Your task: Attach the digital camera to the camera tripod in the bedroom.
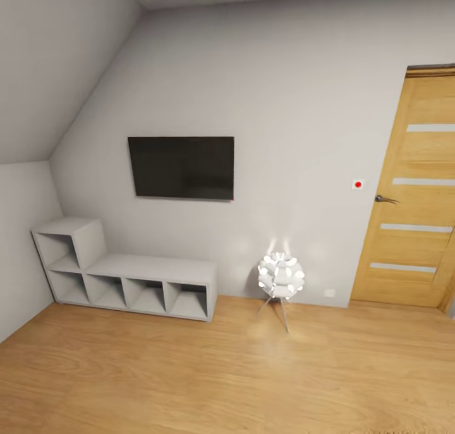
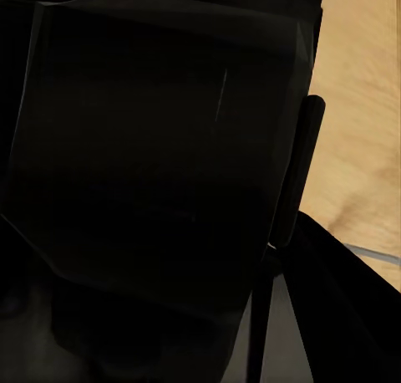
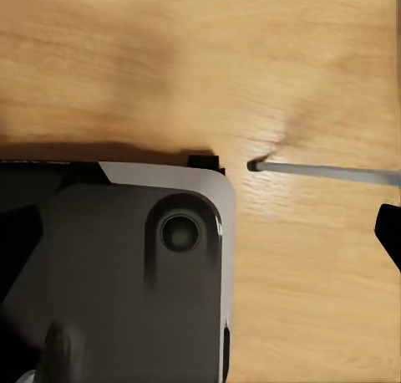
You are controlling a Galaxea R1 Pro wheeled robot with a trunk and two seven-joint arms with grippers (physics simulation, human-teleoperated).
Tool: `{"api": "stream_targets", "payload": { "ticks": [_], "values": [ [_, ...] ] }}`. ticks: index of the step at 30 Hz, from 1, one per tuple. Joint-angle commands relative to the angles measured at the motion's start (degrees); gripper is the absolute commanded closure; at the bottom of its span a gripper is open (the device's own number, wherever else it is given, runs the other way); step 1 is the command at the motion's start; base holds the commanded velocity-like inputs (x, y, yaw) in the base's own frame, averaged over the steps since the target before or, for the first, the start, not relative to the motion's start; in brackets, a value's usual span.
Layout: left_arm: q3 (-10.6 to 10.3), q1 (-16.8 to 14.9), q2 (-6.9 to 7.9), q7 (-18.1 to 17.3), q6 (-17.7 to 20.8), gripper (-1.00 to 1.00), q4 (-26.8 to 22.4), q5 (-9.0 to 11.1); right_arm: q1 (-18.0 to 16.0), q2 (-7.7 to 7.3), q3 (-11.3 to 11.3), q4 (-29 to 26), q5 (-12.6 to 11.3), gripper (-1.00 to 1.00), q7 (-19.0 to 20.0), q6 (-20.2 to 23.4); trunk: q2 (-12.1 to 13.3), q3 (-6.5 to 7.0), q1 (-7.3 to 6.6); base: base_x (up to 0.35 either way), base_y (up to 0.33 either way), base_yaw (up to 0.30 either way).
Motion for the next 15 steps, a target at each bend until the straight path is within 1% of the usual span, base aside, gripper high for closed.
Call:
{"api": "stream_targets", "payload": {
  "ticks": [1,4,7,10,15],
  "values": [
    [-0.50,-0.06,-0.01,-0.28,-0.26,1.00,0.11,0.58,-0.10,-0.02,-0.49,0.19,0.43,-1.00,0.16,-0.32,-0.08,-0.10,0.02,0.000,0.000,-0.233],
    [-0.49,-0.06,-0.01,-0.28,-0.27,1.00,0.11,0.59,-0.10,-0.02,-0.49,0.18,0.43,-1.00,0.16,-0.32,-0.08,-0.10,0.02,0.000,0.000,-0.233],
    [-0.49,-0.06,-0.01,-0.28,-0.28,1.00,0.11,0.61,-0.10,-0.03,-0.49,0.18,0.43,-1.00,0.16,-0.31,-0.08,-0.10,0.02,0.000,0.000,-0.170],
    [-0.49,-0.05,-0.01,-0.28,-0.26,1.00,0.11,0.60,-0.10,-0.04,-0.49,0.18,0.43,-1.00,0.16,-0.31,-0.08,-0.10,0.02,0.000,0.000,-0.071],
    [-0.49,-0.07,-0.01,-0.28,-0.27,1.00,0.11,0.61,-0.10,-0.08,-0.49,0.18,0.45,-1.00,0.16,-0.31,-0.08,-0.10,0.02,0.000,0.000,-0.018]
  ]
}}
